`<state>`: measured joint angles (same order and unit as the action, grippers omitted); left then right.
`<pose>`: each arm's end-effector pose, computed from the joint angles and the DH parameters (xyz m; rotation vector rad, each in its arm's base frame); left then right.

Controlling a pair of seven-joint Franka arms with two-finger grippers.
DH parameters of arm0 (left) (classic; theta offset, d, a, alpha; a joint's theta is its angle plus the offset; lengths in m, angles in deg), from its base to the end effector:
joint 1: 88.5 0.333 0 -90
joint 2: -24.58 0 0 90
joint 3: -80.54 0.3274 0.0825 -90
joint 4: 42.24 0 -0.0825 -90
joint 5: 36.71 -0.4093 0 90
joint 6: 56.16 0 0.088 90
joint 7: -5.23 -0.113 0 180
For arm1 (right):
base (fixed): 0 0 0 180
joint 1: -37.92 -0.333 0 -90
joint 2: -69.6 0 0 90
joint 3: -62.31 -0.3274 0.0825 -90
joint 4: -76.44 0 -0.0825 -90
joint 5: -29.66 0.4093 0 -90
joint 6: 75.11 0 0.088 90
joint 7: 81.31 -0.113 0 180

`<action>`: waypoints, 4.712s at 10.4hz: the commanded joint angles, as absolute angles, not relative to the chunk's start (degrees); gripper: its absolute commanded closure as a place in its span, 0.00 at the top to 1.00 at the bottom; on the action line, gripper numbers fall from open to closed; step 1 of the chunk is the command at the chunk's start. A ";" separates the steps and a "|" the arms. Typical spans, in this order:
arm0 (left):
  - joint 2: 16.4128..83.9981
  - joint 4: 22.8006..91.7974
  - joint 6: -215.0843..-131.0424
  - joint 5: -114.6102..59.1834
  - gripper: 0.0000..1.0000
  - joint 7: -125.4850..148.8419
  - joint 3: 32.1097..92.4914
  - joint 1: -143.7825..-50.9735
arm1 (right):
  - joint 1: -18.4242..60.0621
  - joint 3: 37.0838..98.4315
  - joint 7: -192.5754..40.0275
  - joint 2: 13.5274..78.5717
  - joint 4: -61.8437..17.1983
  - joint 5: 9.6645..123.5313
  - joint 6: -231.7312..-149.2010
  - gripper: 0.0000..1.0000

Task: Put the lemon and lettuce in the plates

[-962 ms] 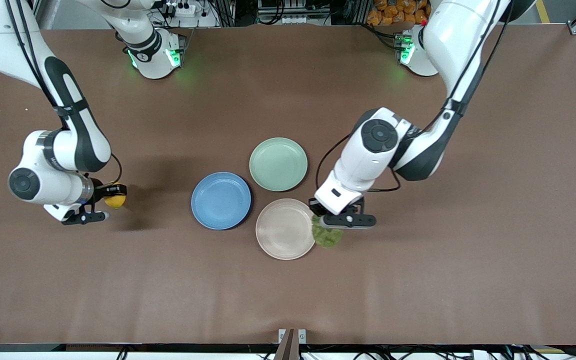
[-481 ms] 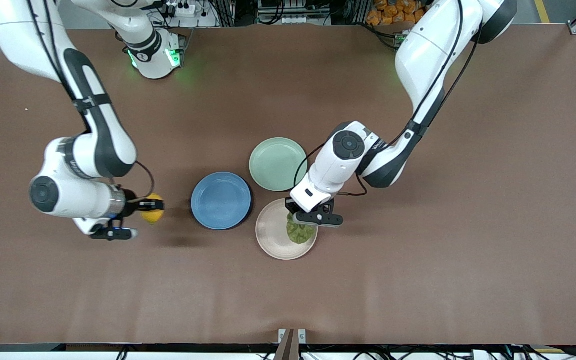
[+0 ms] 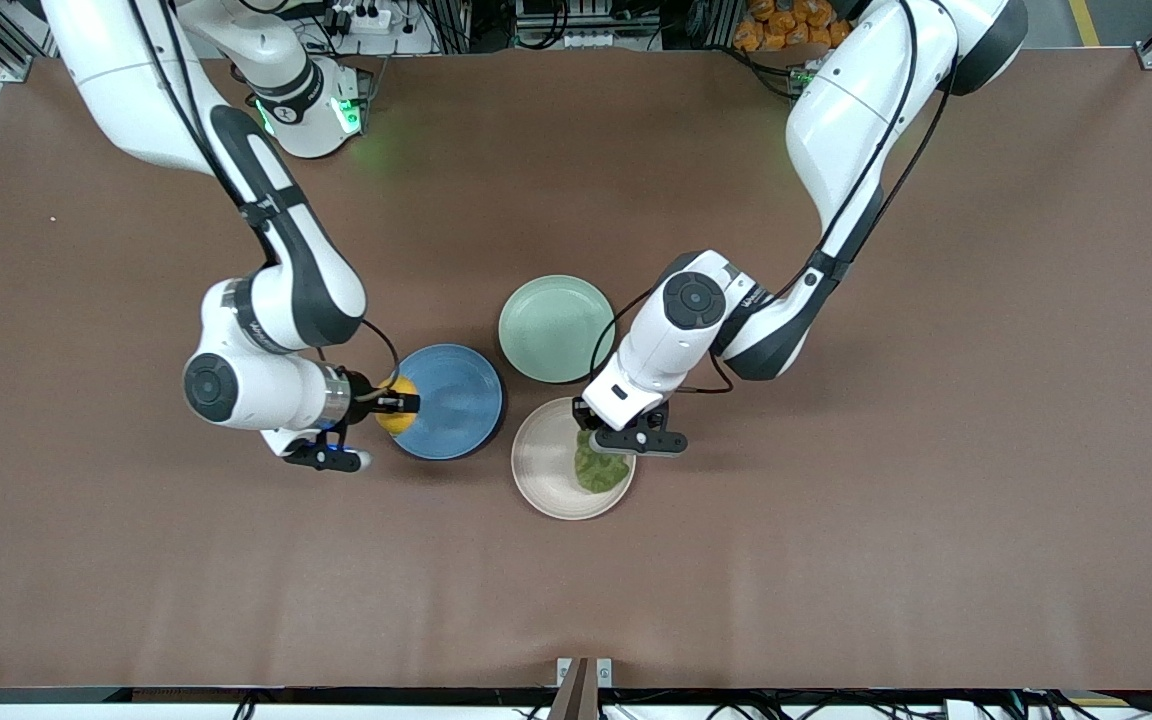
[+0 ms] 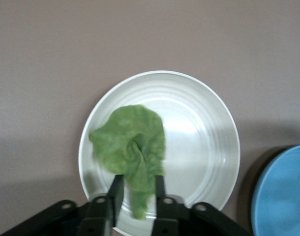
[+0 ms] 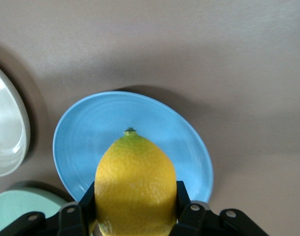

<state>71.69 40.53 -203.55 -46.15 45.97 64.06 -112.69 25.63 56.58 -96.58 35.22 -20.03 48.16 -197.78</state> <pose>0.6234 -0.4745 0.2339 2.8429 0.0013 0.2946 0.6531 0.2218 0.2314 -2.8521 0.2296 0.3272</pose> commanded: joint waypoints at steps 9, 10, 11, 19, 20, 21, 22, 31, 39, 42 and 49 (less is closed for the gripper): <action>46.41 39.68 -170.02 -45.41 1.00 37.86 65.07 -101.01 | 32.35 57.12 -96.87 36.45 -5.87 50.58 -179.79 1.00; 43.86 39.68 -165.55 -45.32 1.00 34.01 64.98 -98.20 | 34.82 57.30 -96.69 38.82 -3.05 49.62 -173.00 1.00; 41.66 39.68 -161.50 -45.23 1.00 28.49 64.72 -94.95 | 35.97 57.65 -95.99 40.58 -1.54 47.01 -170.58 1.00; 29.08 39.68 -148.29 -39.00 1.00 13.40 65.16 -77.53 | 41.43 59.14 -86.77 59.30 -3.36 33.01 -163.53 1.00; 28.02 39.68 -147.66 -35.95 1.00 13.23 65.07 -75.34 | 41.35 59.75 -84.58 60.80 -3.19 33.00 -162.57 1.00; 26.97 39.68 -146.53 -34.78 1.00 12.79 65.16 -75.06 | 41.08 60.11 -84.30 62.29 -3.98 32.83 -161.17 1.00; 25.91 39.76 -145.65 -35.03 1.00 12.87 64.90 -75.06 | 40.73 60.11 -84.56 63.44 -4.77 30.91 -159.85 1.00; 23.97 39.68 -140.54 -35.30 1.00 12.26 69.70 -82.33 | 40.64 59.94 -84.03 66.09 -8.91 29.93 -159.92 1.00; 24.14 39.76 -137.02 -35.21 1.00 12.96 74.48 -86.31 | 40.47 59.85 -82.98 66.09 -8.99 29.84 -160.19 1.00; 24.58 39.76 -137.02 -35.30 1.00 12.52 74.30 -88.85 | 40.55 59.94 -81.22 66.00 -8.99 29.84 -160.45 1.00; 25.38 39.94 -137.02 -35.74 1.00 13.31 71.93 -88.42 | 40.64 59.85 -81.22 65.91 -8.99 30.28 -160.36 1.00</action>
<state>25.86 40.05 -137.54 -36.09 13.66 72.21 -88.90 40.77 59.86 -81.81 64.41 -7.34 30.84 -159.79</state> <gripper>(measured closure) 0.000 0.000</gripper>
